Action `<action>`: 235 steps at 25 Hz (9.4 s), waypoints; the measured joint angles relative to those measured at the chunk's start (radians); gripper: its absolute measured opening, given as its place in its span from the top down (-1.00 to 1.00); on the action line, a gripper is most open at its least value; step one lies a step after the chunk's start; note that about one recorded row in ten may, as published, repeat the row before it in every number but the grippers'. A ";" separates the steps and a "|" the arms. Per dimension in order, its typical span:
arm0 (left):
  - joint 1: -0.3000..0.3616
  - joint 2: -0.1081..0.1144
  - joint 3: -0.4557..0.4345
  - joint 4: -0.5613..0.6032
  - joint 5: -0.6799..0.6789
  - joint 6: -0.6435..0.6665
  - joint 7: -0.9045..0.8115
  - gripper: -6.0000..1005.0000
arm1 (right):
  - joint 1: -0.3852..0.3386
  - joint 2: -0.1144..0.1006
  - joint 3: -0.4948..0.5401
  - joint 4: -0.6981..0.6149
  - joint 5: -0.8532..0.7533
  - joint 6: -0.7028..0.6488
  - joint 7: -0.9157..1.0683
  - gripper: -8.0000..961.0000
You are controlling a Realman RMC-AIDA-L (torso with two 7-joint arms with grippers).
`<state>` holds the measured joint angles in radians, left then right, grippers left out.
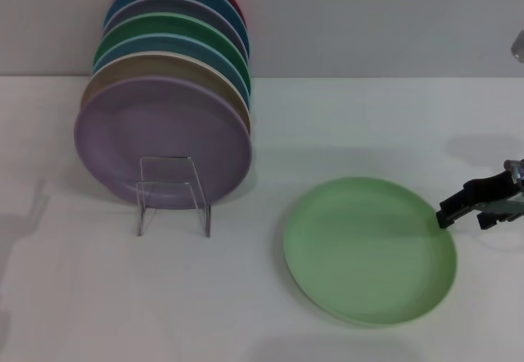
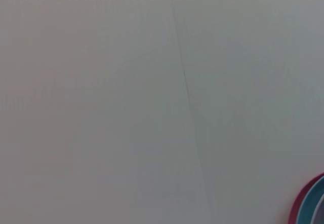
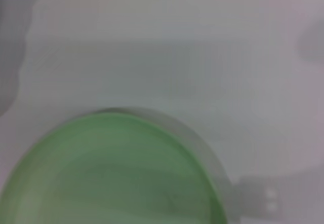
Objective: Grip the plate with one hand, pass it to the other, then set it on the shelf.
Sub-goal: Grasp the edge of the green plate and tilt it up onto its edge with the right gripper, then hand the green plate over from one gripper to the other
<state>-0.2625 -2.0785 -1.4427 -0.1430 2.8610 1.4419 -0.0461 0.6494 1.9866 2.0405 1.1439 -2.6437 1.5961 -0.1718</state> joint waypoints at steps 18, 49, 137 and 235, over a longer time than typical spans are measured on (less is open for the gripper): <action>0.000 0.000 -0.001 0.003 -0.002 0.000 0.000 -0.59 | 0.047 -0.001 -0.047 -0.123 -0.005 -0.047 0.000 -0.43; 0.003 0.000 -0.001 0.002 0.000 0.000 0.000 -0.59 | 0.077 -0.005 -0.054 -0.199 -0.017 -0.078 -0.013 -0.07; 0.088 0.237 0.118 -1.754 -0.002 -1.687 -0.005 -0.54 | -0.752 0.066 -1.077 0.217 -0.126 -2.388 -0.415 0.94; 0.090 0.014 -0.009 -1.642 -0.767 -2.174 1.229 0.23 | -0.517 0.085 -1.038 -0.422 -0.238 -2.727 0.155 0.81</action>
<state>-0.1725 -2.0648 -1.4517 -1.7845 2.0937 -0.7320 1.1828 0.1327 2.0719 1.0024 0.7214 -2.8819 -1.1307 -0.0168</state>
